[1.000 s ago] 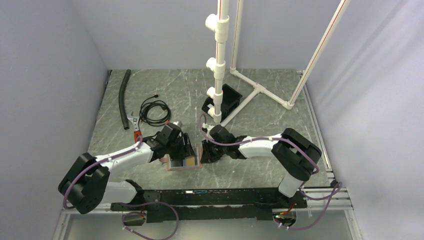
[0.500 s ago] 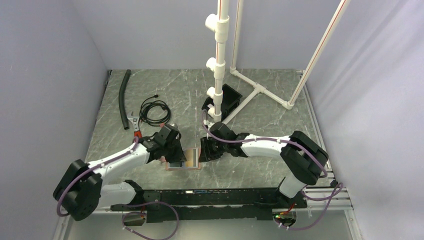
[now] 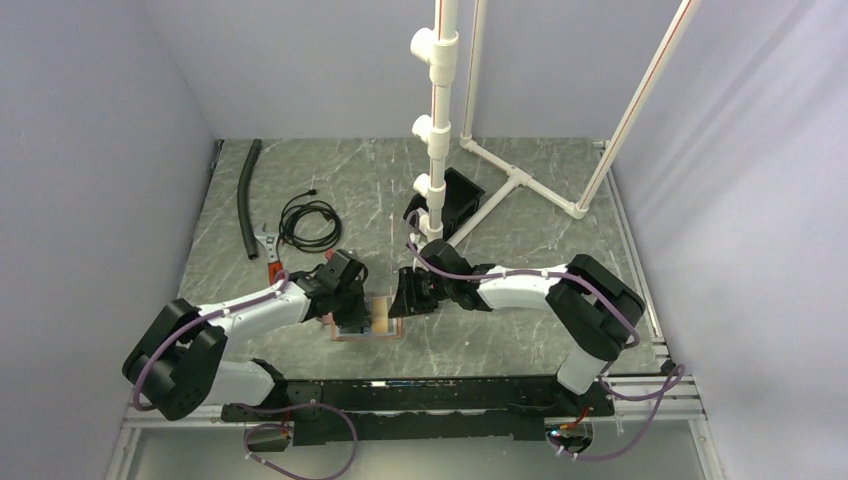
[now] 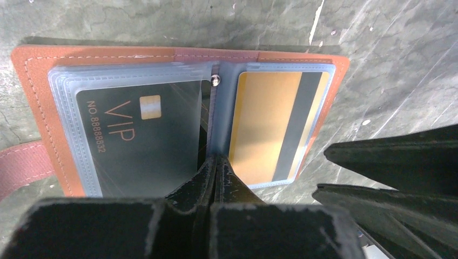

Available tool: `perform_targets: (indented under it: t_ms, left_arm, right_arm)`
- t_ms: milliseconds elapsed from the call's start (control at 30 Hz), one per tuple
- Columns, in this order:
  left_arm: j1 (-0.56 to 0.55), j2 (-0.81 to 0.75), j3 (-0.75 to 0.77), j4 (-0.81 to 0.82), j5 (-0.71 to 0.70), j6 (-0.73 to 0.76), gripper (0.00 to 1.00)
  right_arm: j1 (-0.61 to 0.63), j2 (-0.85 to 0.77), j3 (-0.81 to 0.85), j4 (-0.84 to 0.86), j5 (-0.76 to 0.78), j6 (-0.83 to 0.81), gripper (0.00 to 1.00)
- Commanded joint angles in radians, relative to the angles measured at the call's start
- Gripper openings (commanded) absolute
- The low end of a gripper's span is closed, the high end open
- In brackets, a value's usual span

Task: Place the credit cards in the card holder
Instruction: Insert the credit card into the card holder, then turn over the card holder at the center of the board.

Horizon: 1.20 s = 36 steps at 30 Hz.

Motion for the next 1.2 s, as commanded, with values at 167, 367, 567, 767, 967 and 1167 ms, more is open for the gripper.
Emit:
perform_targets:
  t_ms: [167,367,567,767,967,1167]
  left_arm:
    - [-0.001,0.031,-0.066,0.069,-0.024,-0.012,0.0]
    - [-0.002,0.031,-0.072,0.081,-0.009,-0.011,0.0]
    - [-0.001,0.025,-0.074,0.078,-0.009,-0.01,0.0]
    - [-0.002,0.018,-0.071,0.074,-0.006,-0.007,0.0]
    - [-0.002,0.003,-0.058,0.065,0.01,-0.004,0.0]
    - [-0.002,-0.055,-0.024,0.02,0.011,-0.001,0.06]
  right_arm:
    - [-0.006,0.058,0.005,0.08,-0.041,0.029,0.38]
    - [-0.004,0.077,0.006,0.112,-0.067,0.042,0.38]
    - [-0.004,0.058,0.009,0.116,-0.075,0.04,0.37]
    - [-0.002,0.041,0.014,0.111,-0.085,0.031,0.36]
    - [0.013,0.032,0.022,0.135,-0.115,0.017,0.36]
    - [0.014,0.036,0.03,0.175,-0.134,0.039,0.31]
